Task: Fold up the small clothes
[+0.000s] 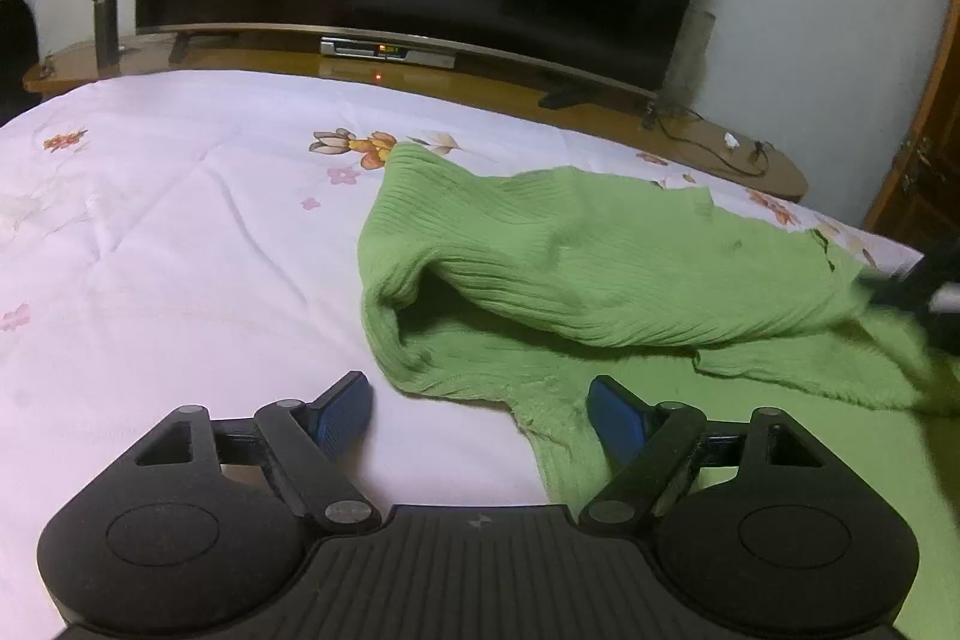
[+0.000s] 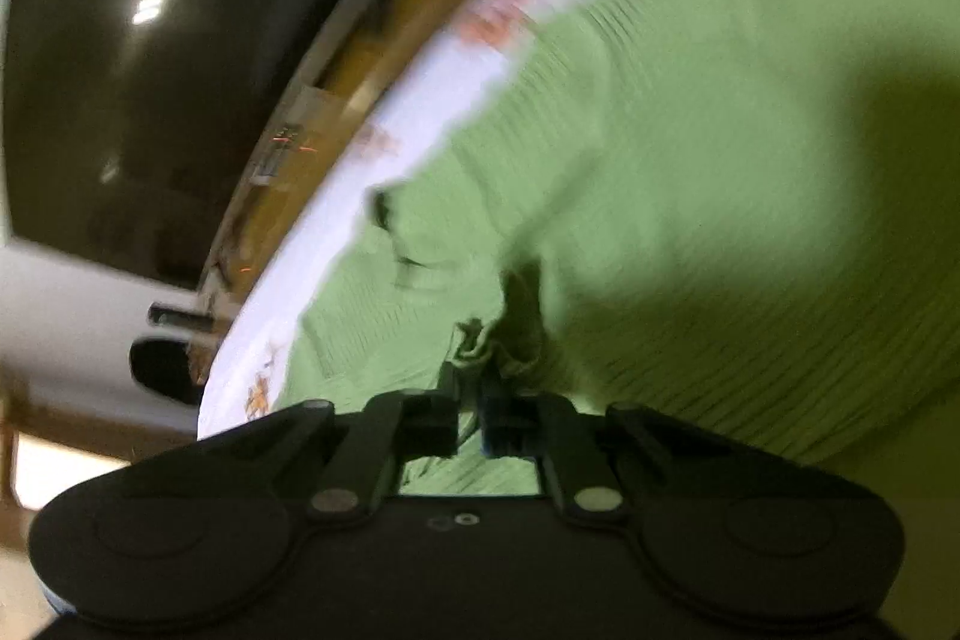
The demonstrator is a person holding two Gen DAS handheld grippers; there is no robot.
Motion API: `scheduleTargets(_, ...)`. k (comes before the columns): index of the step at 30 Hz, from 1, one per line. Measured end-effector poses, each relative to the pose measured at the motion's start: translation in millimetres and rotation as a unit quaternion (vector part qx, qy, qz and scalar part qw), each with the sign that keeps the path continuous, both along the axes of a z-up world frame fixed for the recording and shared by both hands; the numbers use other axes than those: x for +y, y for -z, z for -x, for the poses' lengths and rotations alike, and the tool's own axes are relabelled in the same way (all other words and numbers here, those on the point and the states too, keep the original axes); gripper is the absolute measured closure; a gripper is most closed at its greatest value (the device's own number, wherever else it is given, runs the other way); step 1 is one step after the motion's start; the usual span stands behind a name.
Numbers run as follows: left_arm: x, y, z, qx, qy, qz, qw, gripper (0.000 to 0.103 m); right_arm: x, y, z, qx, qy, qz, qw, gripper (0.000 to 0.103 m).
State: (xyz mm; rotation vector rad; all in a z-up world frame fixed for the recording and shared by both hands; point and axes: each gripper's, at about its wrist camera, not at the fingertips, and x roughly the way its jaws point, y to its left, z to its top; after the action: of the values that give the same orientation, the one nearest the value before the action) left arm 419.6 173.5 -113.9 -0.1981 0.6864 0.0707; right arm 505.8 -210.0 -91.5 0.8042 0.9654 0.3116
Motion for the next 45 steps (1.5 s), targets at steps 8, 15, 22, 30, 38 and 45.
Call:
scheduleTargets(8,-7.1,-0.3,4.4,0.004,0.029,-0.035,0.9989,0.023,-52.6,1.1,37.1,-0.034,0.04,0.027,0.998,0.052)
scheduleTargets(15,2.0,-5.0,8.7,-0.003,0.008,-0.011,0.9999,0.023,-22.4,6.4,30.9,0.023,0.016,-0.027,0.999,0.049)
scheduleTargets(22,-7.3,-0.3,6.8,0.007,0.022,-0.047,0.9986,0.023,-7.3,21.8,26.7,0.031,0.034,-0.051,0.998,0.083)
scheduleTargets(30,2.8,-0.9,10.5,-0.005,0.011,-0.016,0.9998,0.024,-16.0,-40.0,31.9,-0.13,0.019,0.061,0.989,0.096)
scheduleTargets(38,3.1,0.9,11.7,-0.008,-0.013,-0.034,0.9993,0.024,-54.8,-30.8,31.0,-0.126,0.023,0.109,0.986,0.096)
scheduleTargets(45,7.1,-0.1,10.5,-0.004,-0.013,-0.028,0.9995,0.024,-79.2,-20.0,36.9,-0.119,0.034,0.117,0.985,0.096)
